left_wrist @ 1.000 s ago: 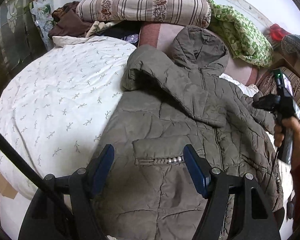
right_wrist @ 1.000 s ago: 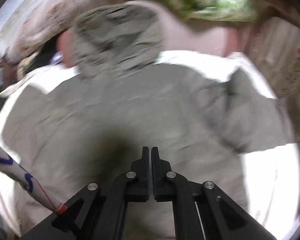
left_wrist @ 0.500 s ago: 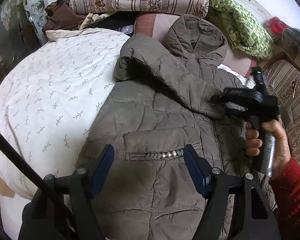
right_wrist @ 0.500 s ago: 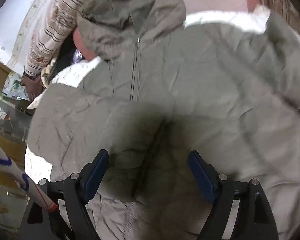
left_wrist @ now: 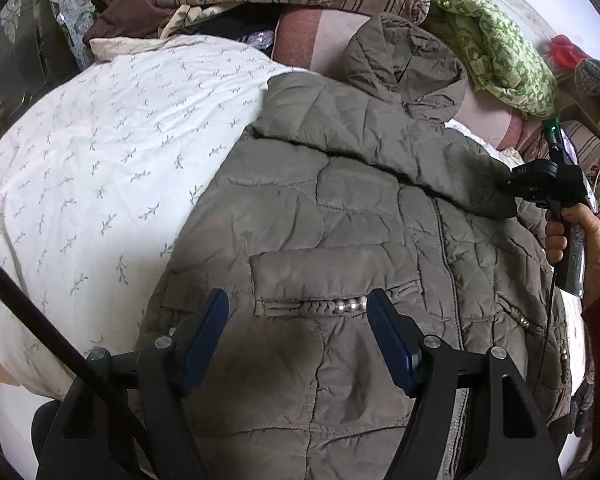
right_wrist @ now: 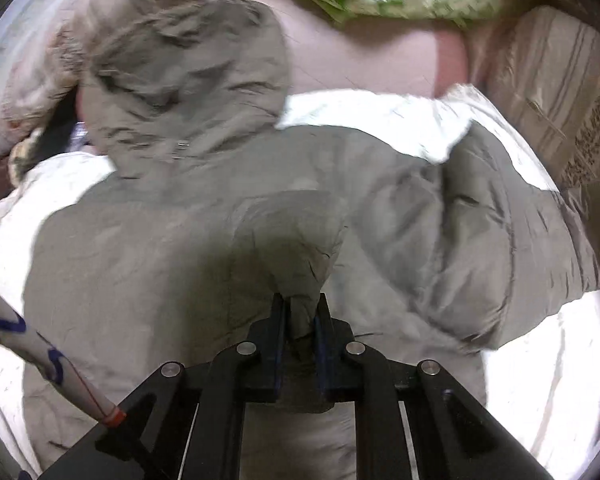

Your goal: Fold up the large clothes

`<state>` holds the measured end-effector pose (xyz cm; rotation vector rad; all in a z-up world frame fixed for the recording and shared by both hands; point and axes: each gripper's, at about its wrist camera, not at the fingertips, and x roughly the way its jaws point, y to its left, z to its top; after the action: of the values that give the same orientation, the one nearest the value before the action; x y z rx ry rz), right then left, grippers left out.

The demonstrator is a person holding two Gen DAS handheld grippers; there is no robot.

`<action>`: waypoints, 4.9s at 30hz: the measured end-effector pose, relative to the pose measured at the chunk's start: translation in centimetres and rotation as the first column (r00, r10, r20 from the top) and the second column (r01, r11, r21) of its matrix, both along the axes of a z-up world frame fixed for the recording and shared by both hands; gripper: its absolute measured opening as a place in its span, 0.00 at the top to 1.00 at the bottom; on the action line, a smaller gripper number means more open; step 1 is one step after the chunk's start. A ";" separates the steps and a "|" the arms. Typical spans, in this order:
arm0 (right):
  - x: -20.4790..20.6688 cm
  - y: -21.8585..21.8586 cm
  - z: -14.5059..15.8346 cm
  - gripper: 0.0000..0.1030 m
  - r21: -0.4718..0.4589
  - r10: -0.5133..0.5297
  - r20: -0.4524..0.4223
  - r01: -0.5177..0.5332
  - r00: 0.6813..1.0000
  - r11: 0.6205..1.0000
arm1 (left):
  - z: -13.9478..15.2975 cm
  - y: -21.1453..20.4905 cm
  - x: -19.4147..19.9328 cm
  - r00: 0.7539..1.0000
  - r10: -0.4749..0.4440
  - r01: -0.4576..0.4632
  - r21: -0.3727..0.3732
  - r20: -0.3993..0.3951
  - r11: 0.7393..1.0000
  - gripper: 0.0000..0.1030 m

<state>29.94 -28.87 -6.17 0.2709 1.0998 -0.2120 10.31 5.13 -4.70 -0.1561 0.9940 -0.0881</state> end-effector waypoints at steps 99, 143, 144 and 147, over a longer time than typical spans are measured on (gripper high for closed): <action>-0.9 11.5 13.4 0.88 -0.146 0.238 0.252 -0.207 0.938 0.968 | 1.8 4.3 -6.6 0.998 0.063 -0.063 -0.006 0.030 0.998 0.31; 1.0 -0.7 1.6 0.40 -0.169 0.084 0.124 -0.063 0.989 0.984 | 2.5 -2.2 21.5 0.999 0.008 -0.015 0.157 0.040 0.987 0.33; 1.6 -0.8 0.9 0.40 -0.173 0.085 0.112 -0.065 0.990 0.983 | 1.3 -2.4 22.9 1.000 0.016 -0.019 0.178 0.017 0.984 0.34; 2.9 -1.1 -1.5 0.40 -0.157 0.084 0.084 -0.070 0.993 0.985 | -3.1 -2.3 26.3 0.996 0.044 -0.030 0.178 -0.072 0.984 0.34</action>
<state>32.89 -29.96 -7.68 0.0983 0.9966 -0.2122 36.63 2.82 -7.84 -0.0153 1.0691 0.0408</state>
